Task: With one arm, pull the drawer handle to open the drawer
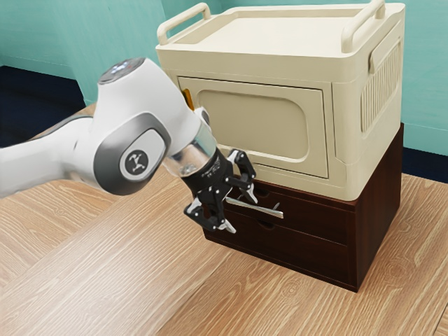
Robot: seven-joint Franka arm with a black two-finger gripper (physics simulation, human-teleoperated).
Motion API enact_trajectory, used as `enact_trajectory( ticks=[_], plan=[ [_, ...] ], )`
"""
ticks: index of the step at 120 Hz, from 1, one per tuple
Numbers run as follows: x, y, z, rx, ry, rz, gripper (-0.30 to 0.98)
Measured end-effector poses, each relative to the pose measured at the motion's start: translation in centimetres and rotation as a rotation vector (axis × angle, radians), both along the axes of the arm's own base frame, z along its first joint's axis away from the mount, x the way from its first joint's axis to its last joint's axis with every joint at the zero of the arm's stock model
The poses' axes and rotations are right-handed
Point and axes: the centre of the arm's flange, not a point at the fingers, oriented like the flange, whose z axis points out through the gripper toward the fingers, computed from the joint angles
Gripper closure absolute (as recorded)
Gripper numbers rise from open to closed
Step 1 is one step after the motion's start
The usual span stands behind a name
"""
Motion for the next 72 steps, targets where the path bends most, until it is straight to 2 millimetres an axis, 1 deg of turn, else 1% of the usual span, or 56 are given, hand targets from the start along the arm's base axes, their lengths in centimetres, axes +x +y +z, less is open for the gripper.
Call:
enact_trajectory(
  ticks=[10,27,56,72],
  plan=[
    [0.05,0.15,-0.16,-0.002,0.001,0.010,0.27],
    [-0.02,0.16,-0.63,-0.005,0.009,0.023,0.35],
    [-0.14,0.06,-0.47,-0.011,0.011,0.039,0.62],
    [-0.16,0.10,-0.48,-0.012,0.015,0.046,0.71]
  ],
)
